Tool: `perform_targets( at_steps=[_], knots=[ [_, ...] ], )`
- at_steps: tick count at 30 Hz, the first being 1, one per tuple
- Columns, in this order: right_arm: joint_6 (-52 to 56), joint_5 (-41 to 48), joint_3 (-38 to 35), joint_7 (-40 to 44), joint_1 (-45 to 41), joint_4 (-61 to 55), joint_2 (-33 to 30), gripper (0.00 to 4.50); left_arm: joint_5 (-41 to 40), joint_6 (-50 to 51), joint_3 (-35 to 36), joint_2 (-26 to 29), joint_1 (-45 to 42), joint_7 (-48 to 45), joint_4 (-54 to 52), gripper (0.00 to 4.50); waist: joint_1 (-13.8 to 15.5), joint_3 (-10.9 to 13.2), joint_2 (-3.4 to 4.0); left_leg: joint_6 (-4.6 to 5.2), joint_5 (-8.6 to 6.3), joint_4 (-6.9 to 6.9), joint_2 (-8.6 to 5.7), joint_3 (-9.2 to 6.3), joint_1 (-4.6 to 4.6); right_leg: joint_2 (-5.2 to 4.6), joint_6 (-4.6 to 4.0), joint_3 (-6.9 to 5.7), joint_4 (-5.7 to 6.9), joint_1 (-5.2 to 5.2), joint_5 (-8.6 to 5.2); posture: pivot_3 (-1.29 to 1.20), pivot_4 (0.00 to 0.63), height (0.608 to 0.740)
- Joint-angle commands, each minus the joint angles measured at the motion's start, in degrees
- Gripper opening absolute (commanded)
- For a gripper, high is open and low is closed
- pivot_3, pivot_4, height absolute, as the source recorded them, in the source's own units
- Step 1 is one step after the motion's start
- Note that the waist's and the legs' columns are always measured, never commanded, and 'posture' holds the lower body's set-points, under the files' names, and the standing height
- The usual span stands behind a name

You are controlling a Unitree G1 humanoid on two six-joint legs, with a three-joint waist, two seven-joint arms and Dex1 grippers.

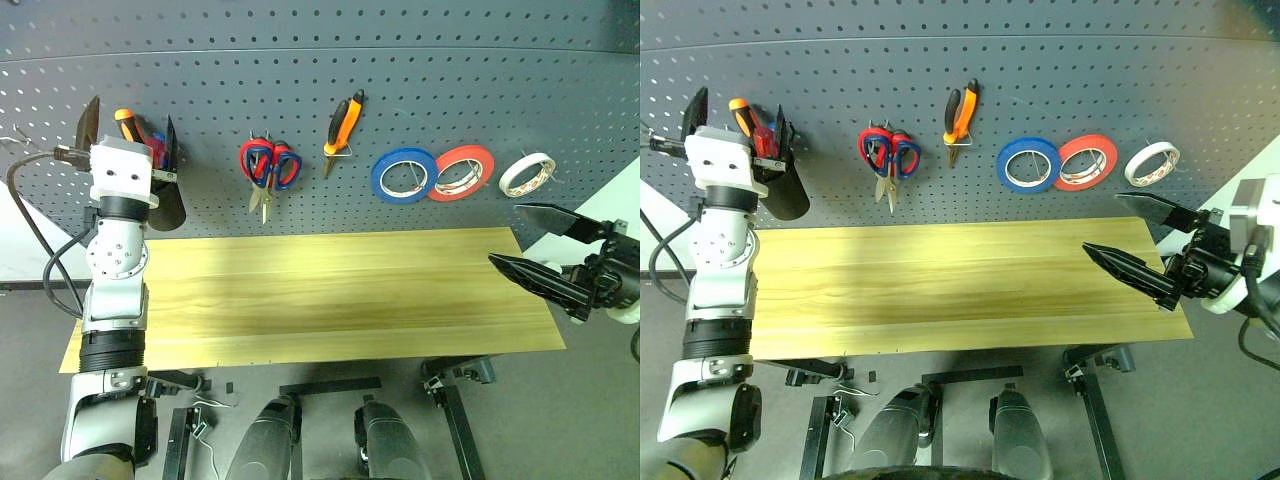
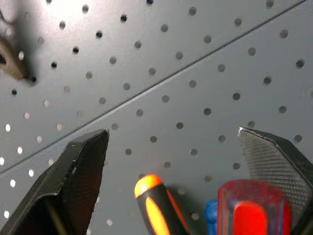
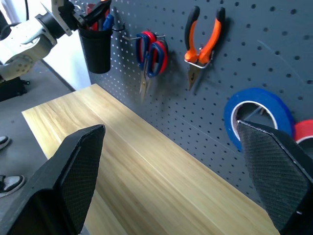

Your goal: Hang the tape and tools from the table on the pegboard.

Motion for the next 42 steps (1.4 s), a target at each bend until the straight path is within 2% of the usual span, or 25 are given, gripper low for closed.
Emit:
perform_targets(
  at_steps=[1, 4, 9, 13, 18, 25, 28, 30, 32, 38, 42],
  knots=[
    [-1.2, 0.8, -3.1, 0.2, 0.7, -1.4, 0.3, 4.5, -0.4, 0.3, -0.3, 0.6, -3.3, -0.3, -2.9, 4.46, 0.0, -0.2, -0.01, 0.0, 0.0, 0.0, 0.0, 0.0, 0.0, 0.0, 0.0, 0.0, 0.0, 0.0, 0.0, -0.07, 0.153, 0.715],
    [-1.9, 0.7, -3.4, -0.2, 1.2, -1.8, 1.1, 4.5, -1.8, 1.0, -1.2, 0.1, -6.0, -1.6, -2.5, 4.46, 0.0, -0.6, 0.0, 0.0, 0.0, 0.04, -0.01, 0.01, 0.0, 0.01, 0.01, 0.0, 0.03, 0.0, 0.0, -0.07, 0.126, 0.715],
    [-2.5, 1.5, -5.8, -1.4, 4.4, -4.6, 3.6, 4.5, -11.4, 13.3, -5.7, -1.4, -9.0, -14.1, -6.5, 4.46, 0.1, -2.2, 0.06, -0.01, 0.0, 0.05, -0.04, 0.04, 0.0, 0.0, 0.02, -0.01, 0.02, 0.03, 0.01, -0.07, 0.092, 0.715],
    [-3.7, 0.4, -4.4, -2.8, 6.3, -5.9, 6.0, 4.5, -14.4, 19.1, -9.5, -1.0, -7.7, -22.4, -9.4, 4.46, -0.3, -3.7, 0.22, -0.01, 0.01, 0.09, -0.04, 0.05, 0.01, 0.03, 0.04, 0.0, 0.02, 0.05, 0.02, -0.06, 0.074, 0.715],
    [-5.9, -2.5, 2.4, -8.1, 8.1, -9.1, 12.4, 4.5, -16.9, 24.6, -14.4, -2.0, -0.1, -28.7, -16.7, 4.46, -0.5, -5.2, 0.64, 0.01, -0.01, -0.05, 0.02, 0.14, 0.62, 0.08, 0.05, 0.16, -0.02, 0.58, 0.01, -0.06, 0.052, 0.715],
    [-9.3, -8.4, 15.8, -15.3, 11.7, -12.7, 23.4, 4.5, -15.2, 21.7, -19.4, -1.9, 11.8, -33.9, -19.4, 4.46, 0.0, -6.6, 1.14, 0.04, -0.09, -0.1, 0.07, 0.13, 1.42, 0.09, 0.01, 0.22, -0.31, 1.43, -0.02, -0.05, 0.033, 0.715],
    [-11.3, -12.8, 22.2, -20.0, 13.9, -11.6, 29.9, 4.5, -18.7, 23.3, -18.3, -3.6, 17.7, -35.2, -16.8, 4.46, 0.1, -7.3, 1.25, 0.05, -0.1, -0.14, 0.08, 0.12, 1.49, 0.09, -0.01, 0.27, -0.36, 1.32, -0.03, -0.04, 0.03, 0.715],
    [-12.5, -15.7, 25.1, -22.9, 14.7, -9.9, 33.5, 4.5, -23.9, 25.1, -17.5, -4.5, 19.9, -40.0, -13.9, 4.46, 0.1, -7.8, 1.5, 0.11, -0.14, -0.19, 0.07, 0.13, 1.51, 0.08, -0.06, 0.36, -0.42, 1.29, -0.07, -0.04, 0.027, 0.715],
    [-14.8, -19.2, 27.3, -25.6, 14.6, -7.8, 36.7, 4.5, -26.3, 21.9, -16.6, -5.2, 21.1, -44.1, -10.7, 4.46, 0.1, -7.9, 1.58, 0.13, -0.15, -0.2, 0.06, 0.15, 1.51, 0.07, -0.14, 0.39, -0.44, 1.27, -0.11, -0.04, 0.021, 0.715],
    [-27.0, -34.0, 33.1, -32.8, 17.5, 1.3, 45.3, 4.5, -22.6, 24.3, -16.3, -4.4, 25.5, -40.9, -4.7, 4.46, 0.2, -9.4, 1.79, 0.12, -0.16, -0.25, 0.04, 0.19, 1.55, 0.1, -0.16, 0.49, -0.45, 1.24, -0.13, -0.04, 0.0, 0.715],
    [-33.5, -38.5, 35.7, -34.0, 21.8, 5.1, 48.4, 4.5, -22.2, 23.4, -14.8, -4.7, 29.6, -39.5, -2.3, 4.46, 0.2, -9.9, 1.77, 0.12, -0.15, -0.73, 0.02, 0.34, 1.85, 0.07, -0.13, 0.71, -0.47, 1.25, -0.15, -0.03, 0.0, 0.715]
  ],
)
